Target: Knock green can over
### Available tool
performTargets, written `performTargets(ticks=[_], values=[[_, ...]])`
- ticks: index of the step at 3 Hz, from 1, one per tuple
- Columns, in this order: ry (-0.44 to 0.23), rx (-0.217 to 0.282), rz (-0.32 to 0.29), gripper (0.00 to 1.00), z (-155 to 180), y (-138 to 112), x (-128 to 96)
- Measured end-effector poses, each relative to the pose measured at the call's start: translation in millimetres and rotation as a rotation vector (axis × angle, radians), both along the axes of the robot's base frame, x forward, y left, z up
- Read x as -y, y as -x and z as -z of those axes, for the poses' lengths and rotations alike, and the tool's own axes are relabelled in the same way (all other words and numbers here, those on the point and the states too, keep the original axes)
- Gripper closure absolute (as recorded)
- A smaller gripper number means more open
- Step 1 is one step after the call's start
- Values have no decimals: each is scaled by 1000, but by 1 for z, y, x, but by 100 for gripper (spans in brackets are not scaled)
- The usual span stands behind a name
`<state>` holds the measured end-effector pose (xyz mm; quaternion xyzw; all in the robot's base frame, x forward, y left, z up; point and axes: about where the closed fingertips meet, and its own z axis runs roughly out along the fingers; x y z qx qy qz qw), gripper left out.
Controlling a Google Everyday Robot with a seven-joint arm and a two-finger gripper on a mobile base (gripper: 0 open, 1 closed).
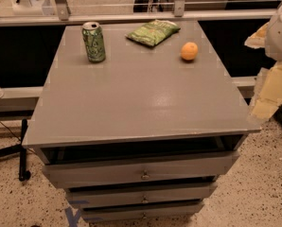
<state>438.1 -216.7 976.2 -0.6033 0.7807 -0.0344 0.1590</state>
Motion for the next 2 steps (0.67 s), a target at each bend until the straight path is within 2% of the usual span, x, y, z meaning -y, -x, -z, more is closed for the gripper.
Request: performTargets(ticks=[1, 2], values=[[0, 0, 0, 0, 0, 0, 0], [-33, 16, -13, 0, -2, -3, -5]])
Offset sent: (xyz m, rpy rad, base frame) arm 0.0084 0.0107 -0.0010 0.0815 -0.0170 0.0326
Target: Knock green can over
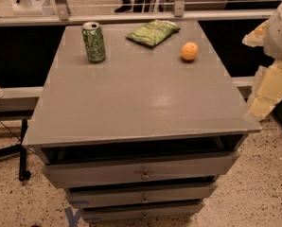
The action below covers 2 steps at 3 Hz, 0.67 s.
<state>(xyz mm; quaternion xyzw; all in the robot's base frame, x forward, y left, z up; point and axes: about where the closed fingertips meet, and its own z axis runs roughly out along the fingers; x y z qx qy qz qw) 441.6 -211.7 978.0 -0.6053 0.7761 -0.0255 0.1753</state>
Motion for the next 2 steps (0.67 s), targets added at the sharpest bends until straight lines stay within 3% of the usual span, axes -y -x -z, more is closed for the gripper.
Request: performTargets(ticks=[1, 2], values=[[-122, 7, -47, 0, 17, -21, -31], [-318, 42, -91, 0, 28, -65, -82]])
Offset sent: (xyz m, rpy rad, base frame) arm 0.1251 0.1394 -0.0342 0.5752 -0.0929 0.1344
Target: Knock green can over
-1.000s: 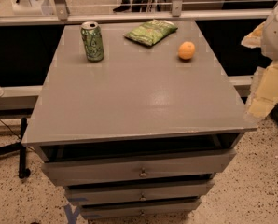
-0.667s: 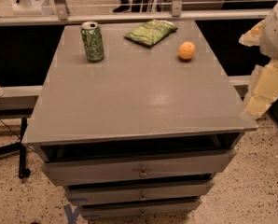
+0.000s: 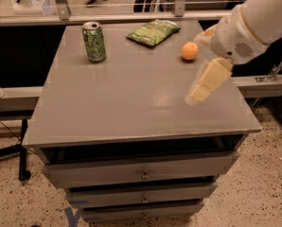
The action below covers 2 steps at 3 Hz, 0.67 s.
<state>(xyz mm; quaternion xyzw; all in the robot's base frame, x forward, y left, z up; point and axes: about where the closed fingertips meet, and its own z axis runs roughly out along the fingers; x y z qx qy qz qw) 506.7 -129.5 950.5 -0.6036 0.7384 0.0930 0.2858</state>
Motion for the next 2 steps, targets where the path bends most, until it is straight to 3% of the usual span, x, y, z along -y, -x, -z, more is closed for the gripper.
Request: performTargets(ticks=[1, 2], values=[[-189, 37, -22, 0, 2, -45, -56], [-332, 70, -22, 0, -1, -76, -122]])
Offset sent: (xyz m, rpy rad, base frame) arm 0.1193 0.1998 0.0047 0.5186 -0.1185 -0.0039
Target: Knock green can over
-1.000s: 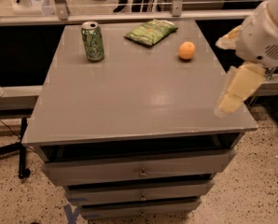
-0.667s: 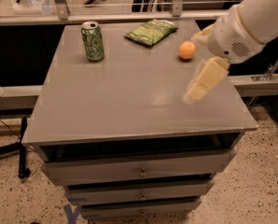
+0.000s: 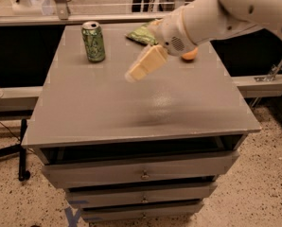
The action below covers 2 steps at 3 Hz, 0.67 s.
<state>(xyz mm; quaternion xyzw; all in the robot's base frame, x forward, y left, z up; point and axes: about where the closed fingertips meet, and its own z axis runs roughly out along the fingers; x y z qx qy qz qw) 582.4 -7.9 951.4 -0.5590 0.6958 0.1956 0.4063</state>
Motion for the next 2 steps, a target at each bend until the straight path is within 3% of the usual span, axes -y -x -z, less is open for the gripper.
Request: performTargets(ticks=[1, 2], values=[[-26, 40, 30, 0, -9, -12, -4], [-27, 41, 30, 0, -9, -12, -5]])
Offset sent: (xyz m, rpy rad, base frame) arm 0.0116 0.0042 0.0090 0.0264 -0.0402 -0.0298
